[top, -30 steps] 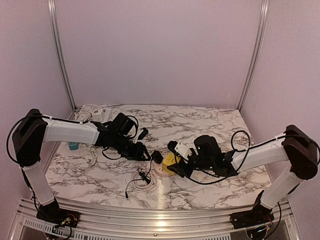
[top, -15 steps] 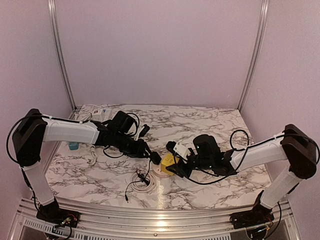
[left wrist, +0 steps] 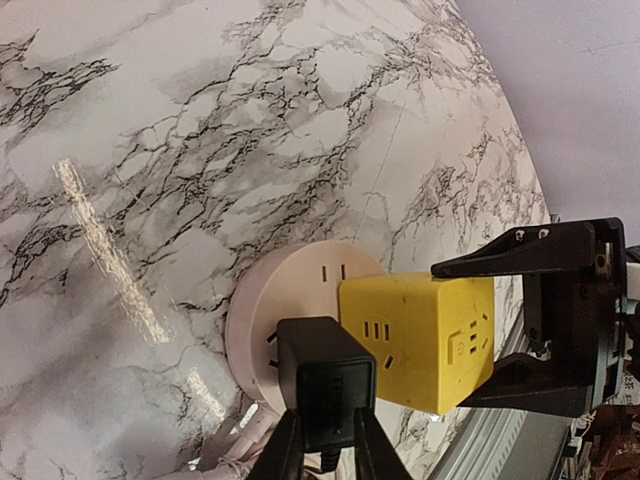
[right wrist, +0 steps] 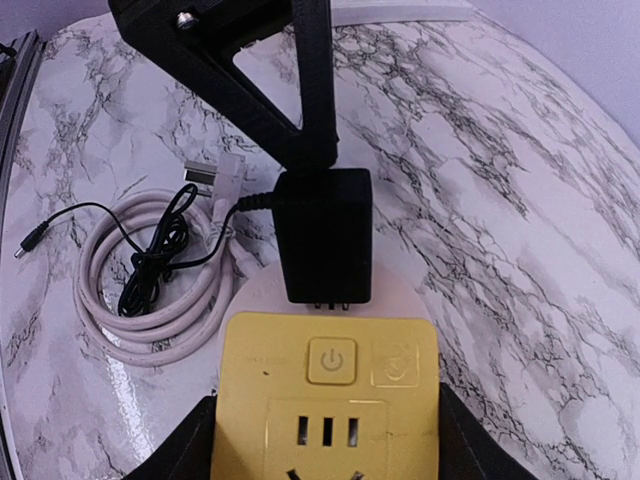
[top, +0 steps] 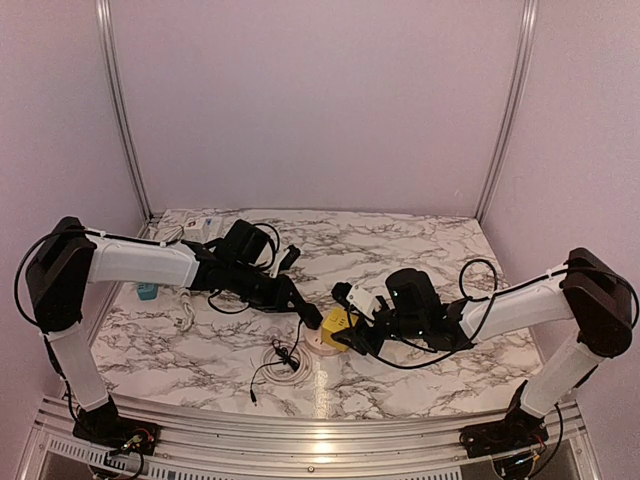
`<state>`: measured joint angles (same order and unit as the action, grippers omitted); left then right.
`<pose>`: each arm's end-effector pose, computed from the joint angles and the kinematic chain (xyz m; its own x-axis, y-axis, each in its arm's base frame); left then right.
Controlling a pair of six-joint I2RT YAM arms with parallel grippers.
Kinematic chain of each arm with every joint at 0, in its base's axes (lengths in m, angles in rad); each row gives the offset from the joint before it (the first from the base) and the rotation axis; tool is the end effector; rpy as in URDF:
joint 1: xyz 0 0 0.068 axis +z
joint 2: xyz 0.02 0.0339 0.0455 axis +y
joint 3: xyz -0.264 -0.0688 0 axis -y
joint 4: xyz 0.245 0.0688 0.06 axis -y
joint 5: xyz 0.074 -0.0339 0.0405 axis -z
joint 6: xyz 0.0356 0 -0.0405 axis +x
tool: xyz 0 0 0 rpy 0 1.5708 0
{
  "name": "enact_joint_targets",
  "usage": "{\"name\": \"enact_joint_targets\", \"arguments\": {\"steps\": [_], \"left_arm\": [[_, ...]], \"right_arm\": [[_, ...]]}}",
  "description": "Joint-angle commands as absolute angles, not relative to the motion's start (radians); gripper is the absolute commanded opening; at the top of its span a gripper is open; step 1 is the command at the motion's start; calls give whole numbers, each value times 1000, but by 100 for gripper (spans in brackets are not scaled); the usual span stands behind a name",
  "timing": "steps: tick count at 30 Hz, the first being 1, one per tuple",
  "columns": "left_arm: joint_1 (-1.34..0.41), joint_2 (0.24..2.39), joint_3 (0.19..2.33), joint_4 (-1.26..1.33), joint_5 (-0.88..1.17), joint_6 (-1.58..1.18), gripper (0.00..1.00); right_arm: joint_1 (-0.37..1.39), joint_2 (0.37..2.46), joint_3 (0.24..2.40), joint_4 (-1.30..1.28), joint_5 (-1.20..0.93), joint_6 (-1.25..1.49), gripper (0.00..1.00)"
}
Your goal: Insert the plug
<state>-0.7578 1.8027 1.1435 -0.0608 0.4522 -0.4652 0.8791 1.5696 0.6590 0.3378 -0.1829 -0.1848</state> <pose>0.2732 -0.2799 0.1979 -0.8124 0.2132 -0.5427 0.5509 0.5854 -0.5948 0.1921 0.2421 0.1617 -0.1827 -0.5039 -0.8442 -0.9038 0.4241 -0.0575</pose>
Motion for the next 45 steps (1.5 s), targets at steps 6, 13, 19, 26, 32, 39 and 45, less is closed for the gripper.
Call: {"name": "enact_joint_targets", "arguments": {"steps": [6, 13, 19, 26, 32, 39, 45], "left_arm": [[-747, 1802, 1157, -47, 417, -456, 19], [-747, 1828, 1164, -66, 386, -443, 19], [-747, 1837, 1158, -51, 417, -448, 14], [-749, 1839, 1155, -34, 453, -460, 7], [-756, 1844, 1149, -31, 467, -462, 4], [-772, 1859, 1146, -37, 474, -459, 4], [-782, 1889, 1167, -72, 443, -463, 4]], "right_arm": [[881, 1592, 695, 329, -231, -198, 50], [881, 1595, 698, 326, -238, -196, 51], [881, 1597, 700, 321, -236, -196, 51], [882, 1604, 706, 319, -235, -196, 51], [881, 1607, 710, 317, -232, -195, 51], [882, 1610, 717, 311, -232, -196, 51], [881, 1613, 725, 303, -235, -196, 51]]}}
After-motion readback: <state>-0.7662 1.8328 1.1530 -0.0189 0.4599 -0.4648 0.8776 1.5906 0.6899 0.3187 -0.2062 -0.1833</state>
